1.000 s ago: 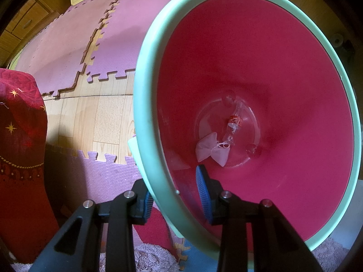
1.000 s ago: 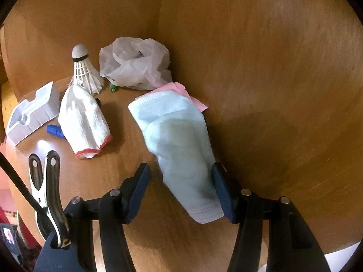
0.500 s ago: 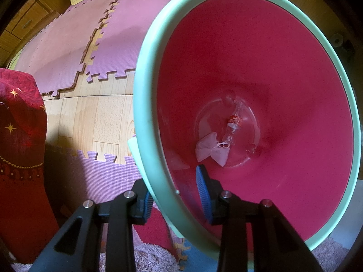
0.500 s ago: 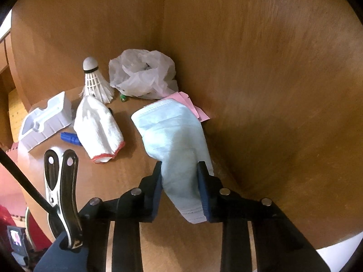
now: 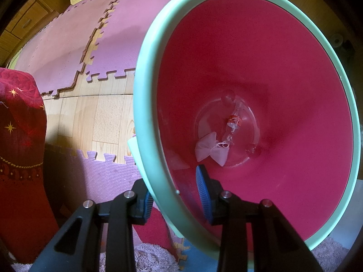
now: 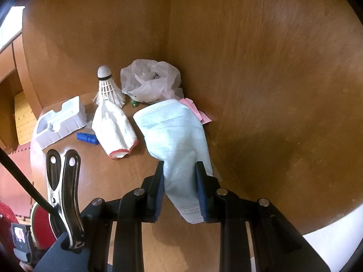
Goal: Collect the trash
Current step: 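Lift the cloth with the right tool and carry it over the bucket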
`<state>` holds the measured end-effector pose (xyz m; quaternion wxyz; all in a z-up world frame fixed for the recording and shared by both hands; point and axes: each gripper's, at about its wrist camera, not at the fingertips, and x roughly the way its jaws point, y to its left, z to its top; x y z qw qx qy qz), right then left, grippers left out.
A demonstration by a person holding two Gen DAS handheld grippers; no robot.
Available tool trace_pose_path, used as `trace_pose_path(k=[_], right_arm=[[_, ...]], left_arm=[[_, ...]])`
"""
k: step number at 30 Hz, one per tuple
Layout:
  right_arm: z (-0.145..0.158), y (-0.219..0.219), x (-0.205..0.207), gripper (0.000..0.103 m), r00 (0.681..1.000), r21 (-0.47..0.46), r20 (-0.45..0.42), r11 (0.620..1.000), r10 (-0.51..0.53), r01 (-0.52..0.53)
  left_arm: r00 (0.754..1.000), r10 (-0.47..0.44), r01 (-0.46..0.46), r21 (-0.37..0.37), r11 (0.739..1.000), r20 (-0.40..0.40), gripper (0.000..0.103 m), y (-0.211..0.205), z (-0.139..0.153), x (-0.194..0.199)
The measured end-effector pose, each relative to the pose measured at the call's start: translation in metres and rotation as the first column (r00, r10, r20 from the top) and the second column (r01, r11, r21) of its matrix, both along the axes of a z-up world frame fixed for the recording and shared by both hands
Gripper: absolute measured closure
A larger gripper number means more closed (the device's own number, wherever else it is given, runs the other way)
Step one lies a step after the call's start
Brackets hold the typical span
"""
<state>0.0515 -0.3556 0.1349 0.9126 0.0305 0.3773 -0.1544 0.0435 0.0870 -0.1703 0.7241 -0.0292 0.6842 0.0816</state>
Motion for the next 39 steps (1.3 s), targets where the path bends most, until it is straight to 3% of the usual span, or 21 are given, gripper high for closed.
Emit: trace_pose_path(k=[13, 39], right_arm=[[0.008, 0.019, -0.013, 0.077, 0.998, 0.063, 0.047, 0.997, 0.034, -0.037], [0.014, 0.079, -0.021, 0.077, 0.981, 0.098, 0.083, 0.978, 0.178, -0.186]], left_arm=[[1.0, 0.0, 0.0, -0.002, 1.0, 0.0, 0.067, -0.002, -0.001, -0.001], [1.0, 0.0, -0.001, -0.008, 1.0, -0.002, 0.067, -0.002, 0.001, -0.003]])
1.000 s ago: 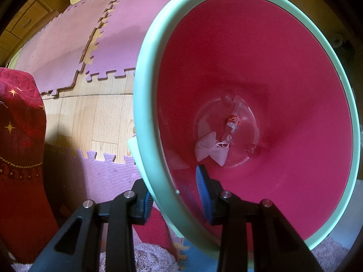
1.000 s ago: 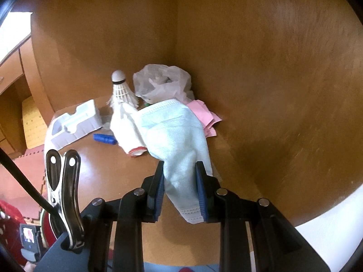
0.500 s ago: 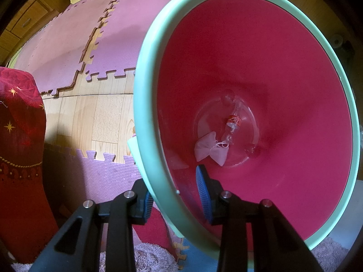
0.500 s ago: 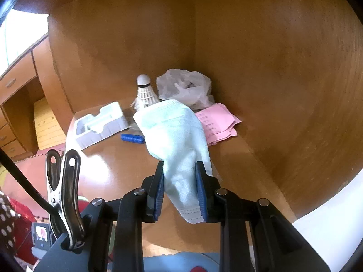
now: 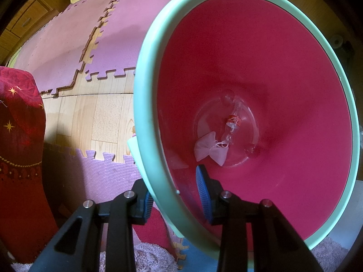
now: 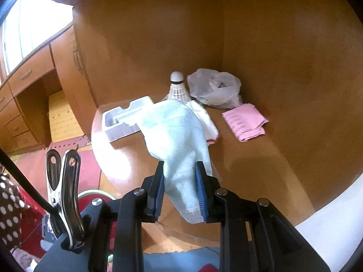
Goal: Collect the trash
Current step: 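Lift the cloth with the right tool and carry it over the bucket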
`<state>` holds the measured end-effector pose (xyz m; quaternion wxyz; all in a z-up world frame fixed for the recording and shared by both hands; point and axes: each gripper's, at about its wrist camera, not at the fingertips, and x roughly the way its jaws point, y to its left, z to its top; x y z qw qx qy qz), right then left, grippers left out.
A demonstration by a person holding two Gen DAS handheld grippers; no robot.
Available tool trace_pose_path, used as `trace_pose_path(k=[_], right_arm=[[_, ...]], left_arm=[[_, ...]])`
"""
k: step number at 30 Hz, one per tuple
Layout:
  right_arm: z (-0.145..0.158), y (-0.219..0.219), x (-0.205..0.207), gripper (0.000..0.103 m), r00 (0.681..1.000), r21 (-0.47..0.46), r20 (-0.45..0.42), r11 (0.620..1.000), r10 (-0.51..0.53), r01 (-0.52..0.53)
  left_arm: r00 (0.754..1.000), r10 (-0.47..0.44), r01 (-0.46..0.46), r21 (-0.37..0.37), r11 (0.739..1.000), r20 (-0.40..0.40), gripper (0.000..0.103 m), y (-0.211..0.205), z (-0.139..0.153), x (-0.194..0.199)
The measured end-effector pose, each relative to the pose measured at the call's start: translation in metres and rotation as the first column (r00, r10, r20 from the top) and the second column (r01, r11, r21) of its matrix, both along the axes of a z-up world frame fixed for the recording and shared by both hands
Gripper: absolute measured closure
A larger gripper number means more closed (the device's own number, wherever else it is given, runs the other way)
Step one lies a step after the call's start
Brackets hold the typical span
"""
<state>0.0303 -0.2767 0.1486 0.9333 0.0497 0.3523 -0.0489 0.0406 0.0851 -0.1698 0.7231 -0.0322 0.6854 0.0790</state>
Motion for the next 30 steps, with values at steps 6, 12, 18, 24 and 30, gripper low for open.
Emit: trace_pose_path(k=[6, 12, 18, 24, 30], right_arm=[[-0.003, 0.013, -0.003, 0.077, 0.999, 0.011, -0.004, 0.999, 0.035, -0.035], [-0.008, 0.021, -0.006, 0.077, 0.998, 0.035, -0.011, 0.998, 0.059, -0.058], [-0.011, 0.032, -0.009, 0.077, 0.996, 0.061, -0.013, 0.995, 0.085, -0.084], [-0.017, 0.048, -0.009, 0.077, 0.991, 0.089, -0.022, 0.988, 0.13, -0.127], [-0.029, 0.069, -0.007, 0.077, 0.982, 0.1, -0.039, 0.978, 0.185, -0.181]], left_arm=[[1.0, 0.0, 0.0, -0.001, 1.0, 0.0, 0.067, 0.001, 0.0, 0.0], [1.0, 0.0, 0.0, -0.001, 1.0, -0.001, 0.067, 0.001, 0.0, 0.0], [1.0, 0.0, 0.0, -0.002, 1.0, -0.001, 0.067, 0.002, 0.0, 0.0], [1.0, 0.0, 0.0, -0.002, 1.0, -0.001, 0.067, 0.002, 0.0, 0.0], [1.0, 0.0, 0.0, -0.003, 1.0, -0.001, 0.067, 0.003, 0.001, 0.001]])
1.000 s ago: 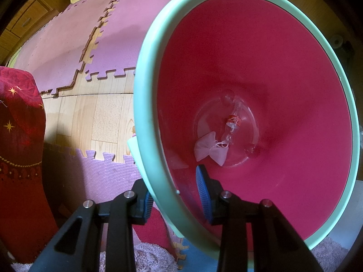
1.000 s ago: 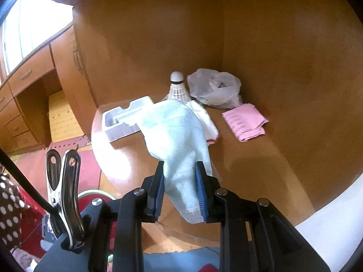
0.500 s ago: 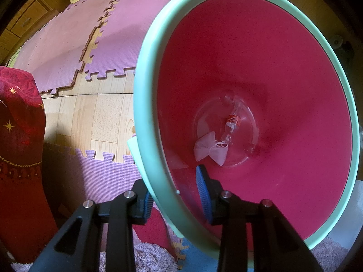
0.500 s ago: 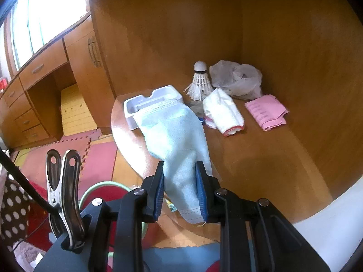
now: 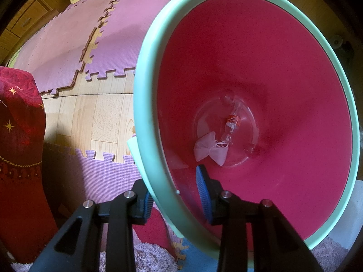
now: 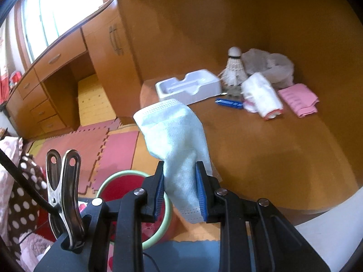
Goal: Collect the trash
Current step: 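Lift the cloth with the right tool and carry it over the bucket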
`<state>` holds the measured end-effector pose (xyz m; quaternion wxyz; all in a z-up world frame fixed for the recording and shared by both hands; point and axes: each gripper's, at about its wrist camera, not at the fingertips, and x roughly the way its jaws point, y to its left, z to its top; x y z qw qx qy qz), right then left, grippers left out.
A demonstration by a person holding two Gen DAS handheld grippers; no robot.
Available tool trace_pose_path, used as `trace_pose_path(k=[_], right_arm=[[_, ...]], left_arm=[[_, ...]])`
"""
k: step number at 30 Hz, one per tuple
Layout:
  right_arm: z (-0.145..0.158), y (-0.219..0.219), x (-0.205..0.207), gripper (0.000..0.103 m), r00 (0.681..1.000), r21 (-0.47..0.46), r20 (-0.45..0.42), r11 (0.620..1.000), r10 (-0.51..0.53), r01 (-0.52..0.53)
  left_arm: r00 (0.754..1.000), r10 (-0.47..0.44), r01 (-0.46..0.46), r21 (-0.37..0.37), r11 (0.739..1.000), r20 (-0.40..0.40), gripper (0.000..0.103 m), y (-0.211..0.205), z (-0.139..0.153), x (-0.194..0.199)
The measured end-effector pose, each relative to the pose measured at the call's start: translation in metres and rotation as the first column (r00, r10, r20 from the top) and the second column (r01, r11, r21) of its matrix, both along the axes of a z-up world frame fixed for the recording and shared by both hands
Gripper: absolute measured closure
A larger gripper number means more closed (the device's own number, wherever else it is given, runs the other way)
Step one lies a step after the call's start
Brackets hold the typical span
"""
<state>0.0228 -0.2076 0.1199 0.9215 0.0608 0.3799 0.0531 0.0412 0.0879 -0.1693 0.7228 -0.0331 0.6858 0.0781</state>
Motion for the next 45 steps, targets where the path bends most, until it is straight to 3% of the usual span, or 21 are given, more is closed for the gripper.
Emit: trace_pose_path(k=[10, 16, 29, 45], right_arm=[[-0.025, 0.038, 0.005, 0.077, 0.996, 0.001, -0.031, 0.996, 0.084, -0.084], [-0.055, 0.069, 0.014, 0.077, 0.987, 0.022, -0.08, 0.99, 0.141, -0.139], [-0.132, 0.109, 0.018, 0.077, 0.946, 0.003, -0.236, 0.973, 0.223, -0.229], [-0.193, 0.128, 0.016, 0.077, 0.892, -0.052, -0.385, 0.959, 0.238, -0.278]], left_arm=[[1.0, 0.0, 0.0, 0.0, 1.0, 0.0, 0.067, 0.0, 0.0, 0.0], [1.0, 0.0, 0.0, -0.001, 1.0, 0.0, 0.067, 0.001, 0.0, 0.0], [1.0, -0.004, 0.004, -0.005, 1.0, -0.001, 0.067, 0.002, 0.002, 0.001], [1.0, -0.005, 0.005, -0.005, 1.0, -0.001, 0.067, 0.001, 0.003, 0.001]])
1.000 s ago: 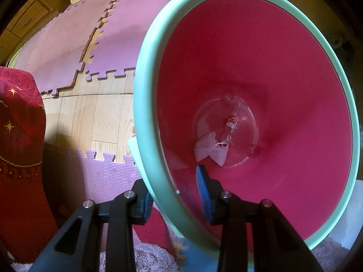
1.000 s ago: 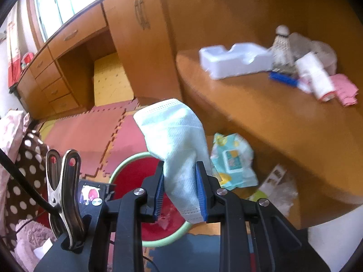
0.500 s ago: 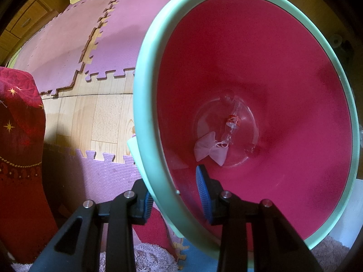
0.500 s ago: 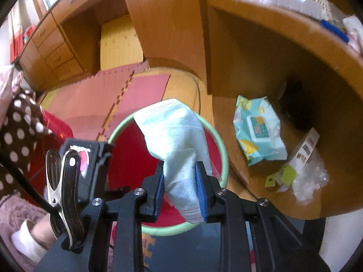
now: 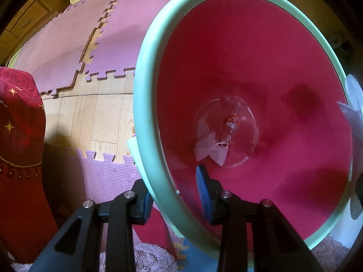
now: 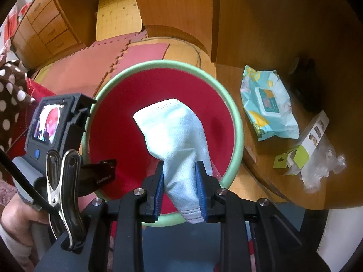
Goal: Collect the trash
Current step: 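Lift the cloth with the right tool and carry it over the bucket, then lower the cloth into the bucket and open the right tool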
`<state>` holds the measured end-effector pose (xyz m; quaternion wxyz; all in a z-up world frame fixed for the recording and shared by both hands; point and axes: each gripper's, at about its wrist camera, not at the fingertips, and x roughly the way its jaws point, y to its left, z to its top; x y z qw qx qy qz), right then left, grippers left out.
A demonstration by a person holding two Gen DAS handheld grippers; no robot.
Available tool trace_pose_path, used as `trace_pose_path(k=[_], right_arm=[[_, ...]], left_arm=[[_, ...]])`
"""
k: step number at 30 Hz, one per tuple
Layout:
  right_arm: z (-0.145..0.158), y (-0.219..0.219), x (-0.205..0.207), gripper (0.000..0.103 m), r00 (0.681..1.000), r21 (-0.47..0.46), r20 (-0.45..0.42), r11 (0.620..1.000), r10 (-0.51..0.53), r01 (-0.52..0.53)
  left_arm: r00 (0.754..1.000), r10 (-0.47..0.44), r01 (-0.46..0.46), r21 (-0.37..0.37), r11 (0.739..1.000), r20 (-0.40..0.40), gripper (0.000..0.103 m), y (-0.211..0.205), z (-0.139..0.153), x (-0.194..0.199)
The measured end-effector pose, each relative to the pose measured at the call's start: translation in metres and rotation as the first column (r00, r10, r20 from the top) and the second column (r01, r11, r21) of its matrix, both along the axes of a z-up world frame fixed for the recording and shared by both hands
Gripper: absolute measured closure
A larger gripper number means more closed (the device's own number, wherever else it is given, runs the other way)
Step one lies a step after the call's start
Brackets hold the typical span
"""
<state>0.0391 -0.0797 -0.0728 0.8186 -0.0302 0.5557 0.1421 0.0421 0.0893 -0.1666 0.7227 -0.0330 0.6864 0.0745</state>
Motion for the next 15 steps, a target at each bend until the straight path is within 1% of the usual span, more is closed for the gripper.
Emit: trace_pose_path(k=[6, 15], right_arm=[[-0.007, 0.006, -0.002, 0.077, 0.999, 0.0, -0.019, 1.0, 0.025, -0.025], [-0.023, 0.011, -0.002, 0.077, 0.997, 0.036, -0.061, 0.999, 0.04, -0.038]], left_arm=[[1.0, 0.001, -0.001, 0.0, 1.0, 0.0, 0.067, 0.001, 0.0, 0.0], [1.0, 0.001, -0.001, 0.0, 1.0, 0.0, 0.067, 0.001, 0.0, 0.0]])
